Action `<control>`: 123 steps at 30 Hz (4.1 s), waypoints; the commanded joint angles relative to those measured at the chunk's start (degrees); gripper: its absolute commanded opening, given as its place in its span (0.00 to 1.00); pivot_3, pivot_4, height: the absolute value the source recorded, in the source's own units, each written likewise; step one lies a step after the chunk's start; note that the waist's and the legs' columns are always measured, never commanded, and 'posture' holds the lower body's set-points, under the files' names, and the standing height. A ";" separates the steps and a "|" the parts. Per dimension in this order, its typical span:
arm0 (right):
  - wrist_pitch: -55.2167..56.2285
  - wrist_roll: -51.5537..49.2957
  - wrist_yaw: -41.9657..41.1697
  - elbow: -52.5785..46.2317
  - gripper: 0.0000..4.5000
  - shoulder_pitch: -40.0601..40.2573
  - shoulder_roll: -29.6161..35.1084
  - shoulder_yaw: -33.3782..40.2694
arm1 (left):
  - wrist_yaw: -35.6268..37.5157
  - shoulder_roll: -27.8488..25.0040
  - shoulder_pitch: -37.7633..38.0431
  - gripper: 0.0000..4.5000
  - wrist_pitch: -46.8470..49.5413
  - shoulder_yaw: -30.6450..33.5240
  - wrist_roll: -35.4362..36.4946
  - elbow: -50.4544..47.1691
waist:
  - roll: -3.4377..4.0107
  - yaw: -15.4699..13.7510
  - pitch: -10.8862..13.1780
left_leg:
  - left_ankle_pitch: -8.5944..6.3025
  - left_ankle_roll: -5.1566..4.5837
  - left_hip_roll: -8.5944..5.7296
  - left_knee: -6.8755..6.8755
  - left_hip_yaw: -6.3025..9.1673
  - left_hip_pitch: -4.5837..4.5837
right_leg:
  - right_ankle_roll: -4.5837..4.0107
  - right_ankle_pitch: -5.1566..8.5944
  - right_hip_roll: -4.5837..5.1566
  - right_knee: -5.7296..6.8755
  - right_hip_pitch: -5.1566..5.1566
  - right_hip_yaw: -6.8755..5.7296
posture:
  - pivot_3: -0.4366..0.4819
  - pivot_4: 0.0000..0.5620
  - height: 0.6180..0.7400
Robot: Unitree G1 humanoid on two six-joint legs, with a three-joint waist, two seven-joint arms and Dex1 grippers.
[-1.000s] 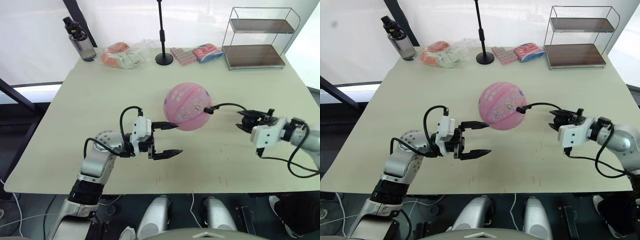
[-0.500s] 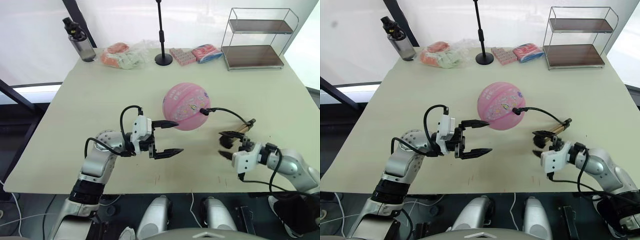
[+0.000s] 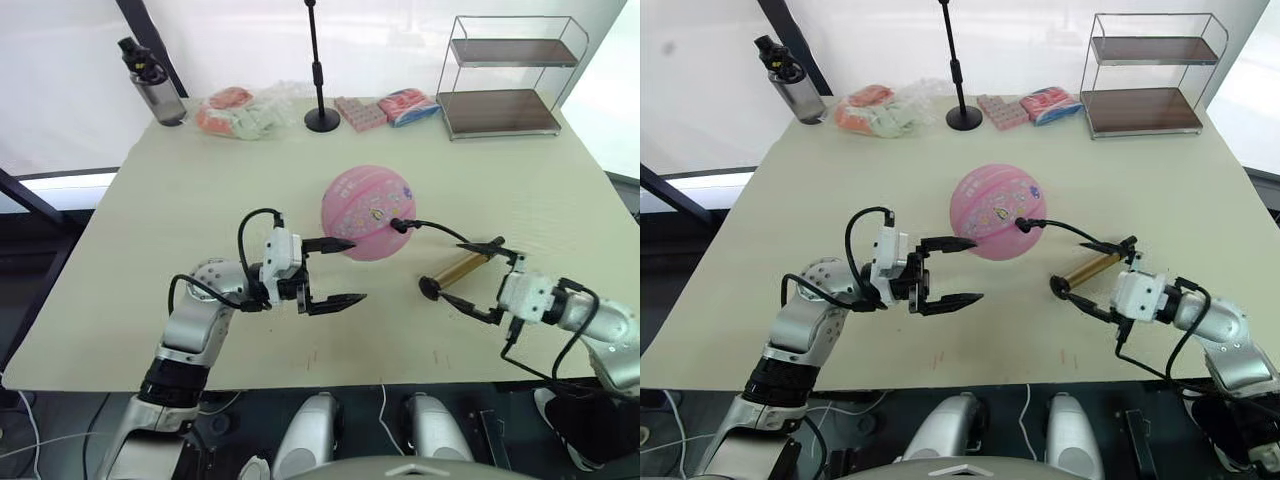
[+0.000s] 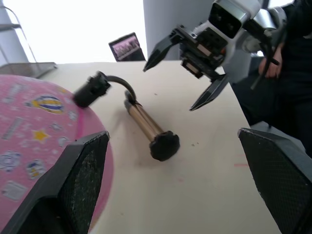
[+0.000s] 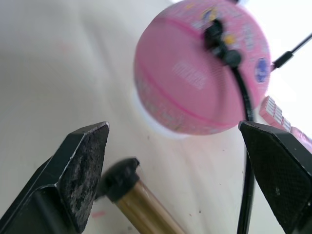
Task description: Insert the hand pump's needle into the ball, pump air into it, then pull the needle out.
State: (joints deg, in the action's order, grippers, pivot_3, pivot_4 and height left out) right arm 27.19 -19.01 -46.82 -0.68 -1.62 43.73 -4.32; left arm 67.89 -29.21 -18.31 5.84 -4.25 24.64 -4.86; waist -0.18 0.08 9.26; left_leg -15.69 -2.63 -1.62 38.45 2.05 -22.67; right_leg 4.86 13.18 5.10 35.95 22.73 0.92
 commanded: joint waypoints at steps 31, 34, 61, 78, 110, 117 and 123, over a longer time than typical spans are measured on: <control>-19.89 -16.65 -1.71 -22.57 0.99 12.04 -8.73 15.03 | -19.98 11.94 -34.73 1.00 11.18 0.76 -8.73 29.93 | -0.16 -0.69 0.08 | 0.01 0.00 -0.19 0.27 -0.04 0.02 | 0.05 -0.04 -0.13 0.30 -0.01 0.02 | 0.48 0.27 1.00; -19.57 -15.97 -1.48 -22.36 0.99 11.84 -9.12 15.59 | -20.30 12.46 -34.42 1.00 14.15 0.84 -8.47 29.32 | -0.16 -0.69 0.08 | 0.01 0.00 -0.18 0.27 -0.04 0.01 | 0.05 -0.04 -0.13 0.32 0.00 0.02 | 0.48 0.27 1.00; -37.82 15.65 9.69 -21.02 0.99 -15.65 -7.58 -4.97 | -22.60 17.75 -28.46 1.00 17.24 -3.39 -14.00 37.65 | -0.24 -0.98 -0.21 | 0.06 0.09 -0.23 0.65 -0.01 0.07 | 0.05 -0.03 -0.10 0.61 -0.08 0.01 | 0.48 0.27 1.00; -31.06 37.62 6.60 -14.93 0.99 -25.15 -3.42 -14.35 | -24.42 19.81 -27.62 1.00 17.58 -3.36 -14.09 36.68 | -0.44 -1.08 -0.66 | 0.06 0.10 -0.26 0.70 0.04 0.08 | 0.05 -0.03 -0.08 0.58 -0.15 -0.03 | 0.48 0.27 1.00; -24.59 37.23 9.95 -20.30 0.08 -15.07 -3.56 -3.97 | -32.61 22.38 -23.54 1.00 14.06 -3.40 -18.71 45.75 | -0.14 -3.37 -1.23 | 0.00 0.02 -0.41 0.69 0.47 0.15 | 0.07 -0.03 0.02 -0.11 -0.70 -0.39 | 0.48 0.27 1.00; -22.85 35.14 9.58 -22.00 0.08 -11.23 -1.83 -0.51 | -33.32 22.55 -23.82 1.00 11.83 -3.76 -19.16 49.07 | 0.16 -4.07 -1.48 | -0.01 0.00 -0.90 0.69 1.16 0.17 | 0.35 0.17 0.09 -0.30 -1.08 -0.33 | 0.48 0.27 1.00; -21.47 32.10 8.43 -22.45 0.08 -10.02 0.29 1.41 | -33.05 22.16 -23.90 1.00 11.04 -5.08 -19.22 49.57 | 0.21 -4.18 -1.51 | -0.02 -0.03 -1.30 0.68 1.49 0.15 | 0.61 0.35 0.43 -0.26 -1.20 -0.43 | 0.48 0.27 1.00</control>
State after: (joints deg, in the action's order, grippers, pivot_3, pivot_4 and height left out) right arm 2.57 15.95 -37.88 -17.24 -11.99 42.14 -8.23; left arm 38.65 -4.61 -48.01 12.24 -8.06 10.78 32.01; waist 0.03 -4.10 7.75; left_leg -15.72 -2.67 -2.94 39.13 3.55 -22.53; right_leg 5.49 13.54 5.57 35.69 21.52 0.47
